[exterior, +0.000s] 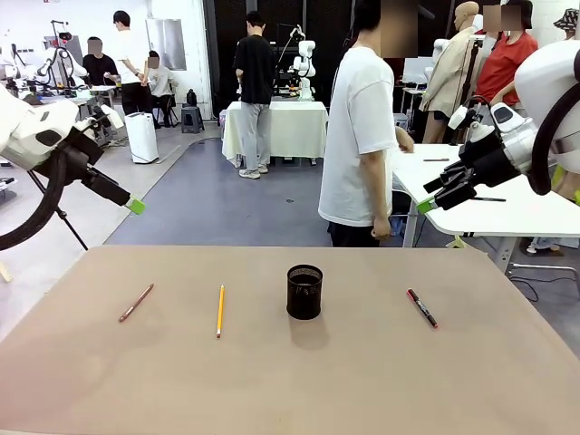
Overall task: Place the pens into the pen holder.
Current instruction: Pick up a writing instrument from the table and place it into the Pen holder.
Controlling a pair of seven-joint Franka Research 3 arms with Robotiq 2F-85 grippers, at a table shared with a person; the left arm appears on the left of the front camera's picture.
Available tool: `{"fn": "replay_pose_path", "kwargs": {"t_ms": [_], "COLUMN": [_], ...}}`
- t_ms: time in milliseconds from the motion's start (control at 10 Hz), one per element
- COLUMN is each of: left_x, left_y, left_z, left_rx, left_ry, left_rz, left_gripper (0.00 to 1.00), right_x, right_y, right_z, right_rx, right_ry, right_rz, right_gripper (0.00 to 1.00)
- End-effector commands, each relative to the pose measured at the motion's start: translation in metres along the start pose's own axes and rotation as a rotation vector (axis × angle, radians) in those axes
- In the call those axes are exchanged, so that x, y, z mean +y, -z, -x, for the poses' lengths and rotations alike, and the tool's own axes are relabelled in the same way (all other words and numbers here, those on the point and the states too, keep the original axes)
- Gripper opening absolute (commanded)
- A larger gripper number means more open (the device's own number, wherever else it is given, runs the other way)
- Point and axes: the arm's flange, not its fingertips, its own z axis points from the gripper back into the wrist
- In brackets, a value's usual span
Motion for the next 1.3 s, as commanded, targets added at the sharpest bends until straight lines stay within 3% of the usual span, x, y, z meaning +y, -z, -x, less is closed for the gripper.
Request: {"fn": "replay_pose_path", "kwargs": {"t_ms": [0,100,200,400,600,800,1200], "left_x": [-0.001,-0.001,-0.001,-0.001,-0.001,-0.001,-0.001], "left_y": [-0.001,-0.001,-0.001,-0.001,-0.001,-0.001,-0.001], "left_z": [0.002,0.002,0.002,0.002,0.002,0.002,0.002], "left_rx": [-0.007,-0.007,-0.007,-0.007,-0.007,-0.007,-0.007], "left_ry": [0.000,0.000,0.000,0.000,0.000,0.000,0.000], "left_rz": [0.000,0.000,0.000,0.000,0.000,0.000,0.000], "left_gripper": [1.00,1.00,1.00,1.00,1.00,1.00,1.00], "right_x": [0.000,0.000,-0.011,-0.036,-0.062,-0.093,-0.088], "right_y": [0.000,0.007,0.016,0.038,0.069,0.097,0.143], "right_z": [0.000,-0.010,-0.022,-0.043,-0.045,-0.039,0.023], "right_rx": [0.000,-0.032,-0.004,0.104,0.332,0.494,0.710], "right_ry": [0.000,0.149,0.386,0.599,0.710,0.784,0.827], "right_rz": [0.000,-0.019,-0.026,0.047,0.141,0.163,0.177], "right_gripper": [1.00,1.00,1.00,1.00,1.00,1.00,1.00]}}
